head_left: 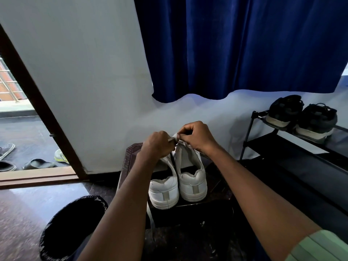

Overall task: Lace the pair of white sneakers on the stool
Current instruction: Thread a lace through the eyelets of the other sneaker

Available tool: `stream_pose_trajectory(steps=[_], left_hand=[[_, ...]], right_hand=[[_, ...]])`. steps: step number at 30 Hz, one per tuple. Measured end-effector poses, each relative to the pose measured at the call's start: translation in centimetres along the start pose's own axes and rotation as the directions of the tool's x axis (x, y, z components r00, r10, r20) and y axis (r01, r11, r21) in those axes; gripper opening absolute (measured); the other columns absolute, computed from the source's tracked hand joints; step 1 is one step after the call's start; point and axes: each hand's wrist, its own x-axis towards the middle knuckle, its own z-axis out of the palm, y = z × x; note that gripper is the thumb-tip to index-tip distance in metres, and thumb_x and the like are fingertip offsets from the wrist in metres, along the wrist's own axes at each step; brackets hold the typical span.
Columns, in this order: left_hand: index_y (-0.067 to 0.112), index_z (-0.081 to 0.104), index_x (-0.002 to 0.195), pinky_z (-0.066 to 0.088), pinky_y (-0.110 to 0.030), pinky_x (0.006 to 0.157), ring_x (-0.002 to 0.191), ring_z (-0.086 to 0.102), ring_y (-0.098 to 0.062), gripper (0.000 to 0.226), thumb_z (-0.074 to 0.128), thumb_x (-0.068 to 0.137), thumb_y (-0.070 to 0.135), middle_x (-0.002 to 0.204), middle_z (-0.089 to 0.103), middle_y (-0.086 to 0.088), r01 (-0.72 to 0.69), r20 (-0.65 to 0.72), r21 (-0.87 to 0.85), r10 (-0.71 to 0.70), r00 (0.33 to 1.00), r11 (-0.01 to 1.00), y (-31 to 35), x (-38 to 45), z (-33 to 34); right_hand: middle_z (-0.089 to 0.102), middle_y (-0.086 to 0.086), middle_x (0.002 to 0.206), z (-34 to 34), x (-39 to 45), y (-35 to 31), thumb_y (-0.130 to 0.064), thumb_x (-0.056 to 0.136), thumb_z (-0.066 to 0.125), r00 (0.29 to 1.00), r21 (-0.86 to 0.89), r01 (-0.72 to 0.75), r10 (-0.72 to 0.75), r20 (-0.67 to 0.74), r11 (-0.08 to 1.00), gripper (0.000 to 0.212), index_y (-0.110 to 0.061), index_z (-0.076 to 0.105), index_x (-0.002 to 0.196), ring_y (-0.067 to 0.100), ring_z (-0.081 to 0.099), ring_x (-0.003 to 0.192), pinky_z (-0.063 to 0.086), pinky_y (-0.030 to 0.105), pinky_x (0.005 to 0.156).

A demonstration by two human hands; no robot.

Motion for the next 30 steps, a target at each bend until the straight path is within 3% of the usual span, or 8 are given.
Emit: stream_pose_trajectory(steps=[4,7,9,13,15,19,24,30], left_hand=[[0.007,0.066,0.075,0.053,-0.036,0.072,0.080,0.066,-0.033,0.043,0.056,0.095,0.044,0.085,0.071,-0.016,0.079,-0.050,-0.403,-0.108,0.993,0.912,1.4,-0.6,-1.4],[0.009,0.071,0.086,0.054,-0.041,0.088,0.091,0.069,-0.025,0.041,0.048,0.106,0.038,0.095,0.075,-0.010,0.006,-0.106,-0.794,-0.147,0.983,0.608,2.0,-1.2,-2.7],[0.009,0.063,0.077,0.053,-0.039,0.077,0.073,0.067,-0.022,0.045,0.044,0.108,0.035,0.074,0.071,-0.005,-0.005,-0.084,-0.886,-0.149,0.985,0.464,2.2,-1.4,-3.0],[0.008,0.057,0.082,0.049,-0.037,0.065,0.070,0.061,-0.031,0.051,0.041,0.104,0.052,0.076,0.064,-0.012,0.017,-0.227,-0.423,-0.124,0.966,0.906,1.5,-0.5,-1.5],[0.006,0.065,0.097,0.057,-0.042,0.072,0.081,0.066,-0.036,0.050,0.048,0.099,0.053,0.092,0.070,-0.017,0.046,-0.212,-0.239,-0.098,0.972,0.970,1.2,-0.7,-1.0],[0.009,0.073,0.099,0.061,-0.040,0.075,0.087,0.069,-0.037,0.044,0.067,0.088,0.050,0.095,0.071,-0.014,0.123,-0.100,-0.047,-0.127,0.987,0.991,1.4,-1.3,-1.0],[0.010,0.048,0.056,0.032,-0.027,0.051,0.056,0.046,-0.023,0.037,0.065,0.083,0.028,0.057,0.047,-0.004,0.152,-0.074,-0.367,-0.191,0.979,0.918,1.7,-1.1,-2.0],[0.011,0.049,0.056,0.032,-0.030,0.056,0.054,0.039,-0.021,0.032,0.063,0.081,0.027,0.056,0.045,-0.005,0.161,-0.040,-0.537,-0.216,0.976,0.828,1.5,-1.6,-2.3]], right_hand=[[0.078,-0.005,0.080,-0.5,0.1,0.2,-0.010,0.083,0.083,1.000,0.009,-0.017,0.017,0.006,1.000,0.007,-0.015,0.083,0.087,0.008,0.074,0.079,0.061,0.028,0.079],[0.079,-0.004,0.081,-0.9,0.1,0.5,-0.004,0.080,0.083,0.998,0.021,-0.048,0.047,0.049,0.999,0.014,-0.016,0.083,0.087,0.006,0.074,0.081,0.060,0.026,0.081],[0.079,-0.005,0.079,-1.0,0.1,0.7,-0.002,0.078,0.084,0.995,0.020,-0.063,0.062,0.076,0.998,0.015,-0.016,0.083,0.084,0.007,0.074,0.081,0.060,0.027,0.080],[0.079,-0.007,0.080,-0.7,0.0,0.7,-0.004,0.077,0.085,0.990,-0.002,-0.074,0.073,0.118,0.997,0.016,-0.019,0.083,0.082,0.006,0.074,0.083,0.061,0.027,0.082],[0.079,-0.006,0.081,-0.7,0.0,0.6,-0.003,0.078,0.084,0.988,0.007,-0.079,0.077,0.134,0.997,0.016,-0.018,0.084,0.083,0.007,0.074,0.085,0.061,0.028,0.084],[0.079,-0.003,0.083,-0.8,0.0,0.6,-0.003,0.077,0.084,0.980,0.020,-0.101,0.096,0.175,0.995,0.015,-0.018,0.084,0.082,0.011,0.074,0.088,0.061,0.029,0.084],[0.077,0.000,0.088,-0.9,0.8,1.3,-0.008,0.077,0.083,0.969,0.017,-0.207,0.203,0.143,0.978,0.013,-0.018,0.081,0.085,0.017,0.071,0.091,0.058,0.032,0.078],[0.065,0.007,0.077,-0.6,0.9,1.9,-0.045,0.068,0.083,0.895,-0.074,-0.388,0.394,0.207,0.919,0.049,-0.002,0.072,0.090,0.021,0.056,0.073,0.041,0.033,0.067]])
